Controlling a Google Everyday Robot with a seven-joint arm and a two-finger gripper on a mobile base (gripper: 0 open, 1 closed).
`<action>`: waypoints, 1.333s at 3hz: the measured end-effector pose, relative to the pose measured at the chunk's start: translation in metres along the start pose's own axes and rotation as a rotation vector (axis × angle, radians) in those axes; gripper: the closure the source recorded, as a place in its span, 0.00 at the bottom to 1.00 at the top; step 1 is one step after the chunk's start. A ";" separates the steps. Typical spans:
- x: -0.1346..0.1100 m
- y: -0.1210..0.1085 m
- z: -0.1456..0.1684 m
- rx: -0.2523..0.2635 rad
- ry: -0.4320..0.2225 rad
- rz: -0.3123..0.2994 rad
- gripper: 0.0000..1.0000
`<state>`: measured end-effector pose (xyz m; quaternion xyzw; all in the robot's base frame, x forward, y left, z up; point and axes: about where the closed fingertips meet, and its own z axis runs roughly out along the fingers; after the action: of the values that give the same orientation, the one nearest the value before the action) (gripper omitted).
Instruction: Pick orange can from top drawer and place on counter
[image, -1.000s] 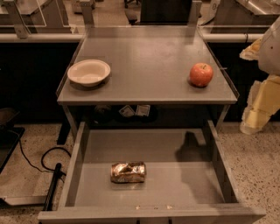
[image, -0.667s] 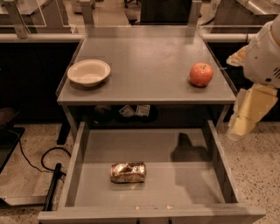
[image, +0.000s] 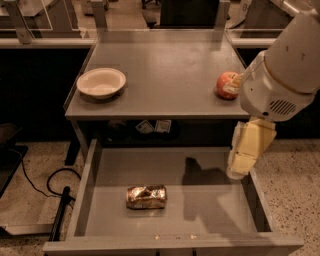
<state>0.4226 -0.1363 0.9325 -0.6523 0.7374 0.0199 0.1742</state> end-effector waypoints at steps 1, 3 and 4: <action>-0.001 0.001 0.000 -0.001 -0.002 0.000 0.00; -0.012 0.009 0.054 -0.041 -0.074 -0.029 0.00; -0.016 0.006 0.085 -0.057 -0.116 -0.054 0.00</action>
Offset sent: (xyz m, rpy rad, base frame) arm -0.0051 0.0147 -0.0359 0.0472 0.0209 0.0299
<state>0.4377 -0.0985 0.8560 -0.6744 0.7073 0.0741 0.1985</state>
